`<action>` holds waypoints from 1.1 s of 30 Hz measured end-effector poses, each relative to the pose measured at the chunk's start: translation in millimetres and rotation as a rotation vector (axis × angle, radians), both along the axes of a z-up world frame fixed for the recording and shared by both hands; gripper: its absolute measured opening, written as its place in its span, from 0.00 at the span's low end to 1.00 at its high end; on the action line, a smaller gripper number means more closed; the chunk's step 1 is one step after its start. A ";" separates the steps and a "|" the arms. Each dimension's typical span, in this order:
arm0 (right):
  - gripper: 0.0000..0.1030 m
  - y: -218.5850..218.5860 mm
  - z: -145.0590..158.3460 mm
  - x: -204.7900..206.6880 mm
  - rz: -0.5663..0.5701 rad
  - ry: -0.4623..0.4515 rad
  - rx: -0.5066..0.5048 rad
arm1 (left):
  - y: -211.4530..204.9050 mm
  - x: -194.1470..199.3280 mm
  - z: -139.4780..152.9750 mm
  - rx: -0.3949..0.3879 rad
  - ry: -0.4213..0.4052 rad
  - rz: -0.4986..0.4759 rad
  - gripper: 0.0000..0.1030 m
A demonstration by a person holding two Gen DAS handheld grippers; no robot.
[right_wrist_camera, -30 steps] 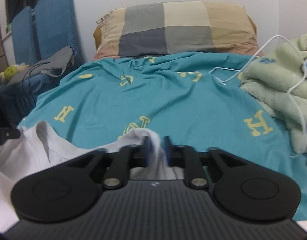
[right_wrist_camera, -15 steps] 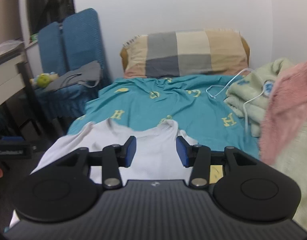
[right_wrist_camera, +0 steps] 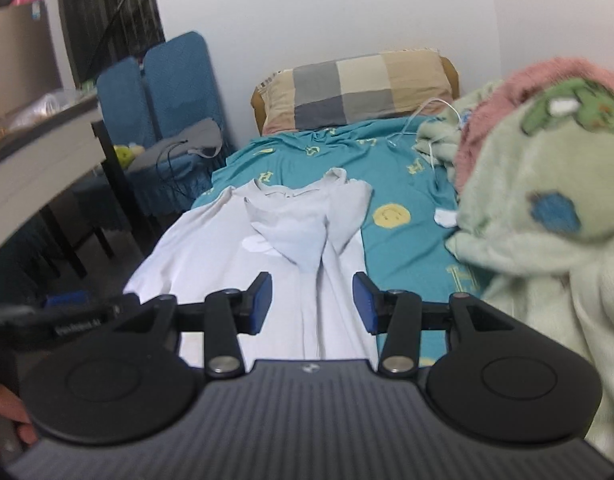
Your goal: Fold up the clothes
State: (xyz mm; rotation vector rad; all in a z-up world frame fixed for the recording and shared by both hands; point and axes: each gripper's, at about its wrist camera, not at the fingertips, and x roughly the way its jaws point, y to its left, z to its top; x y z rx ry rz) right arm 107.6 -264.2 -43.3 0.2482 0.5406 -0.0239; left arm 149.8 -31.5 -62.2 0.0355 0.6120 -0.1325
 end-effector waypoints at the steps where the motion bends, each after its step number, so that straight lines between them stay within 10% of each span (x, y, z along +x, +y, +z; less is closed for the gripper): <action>1: 0.51 -2.7 0.5 -1.6 -0.004 0.002 0.004 | 0.5 -4.0 -5.0 0.002 0.001 -0.002 0.82; 6: 0.81 -25.6 5.6 -5.0 -0.068 -0.035 0.088 | -16.8 13.7 -24.3 0.015 0.022 -0.036 0.82; 22: 0.80 -86.3 -44.8 35.3 -0.228 0.043 0.273 | -159.0 214.5 -88.1 -0.124 0.123 -0.036 0.62; 30: 0.80 -103.1 -63.9 48.5 -0.274 0.078 0.363 | -146.7 243.0 -105.3 -0.207 0.122 -0.052 0.09; 33: 0.80 -102.9 -63.5 46.4 -0.273 0.078 0.374 | -127.2 238.5 -97.1 -0.293 0.118 -0.046 0.06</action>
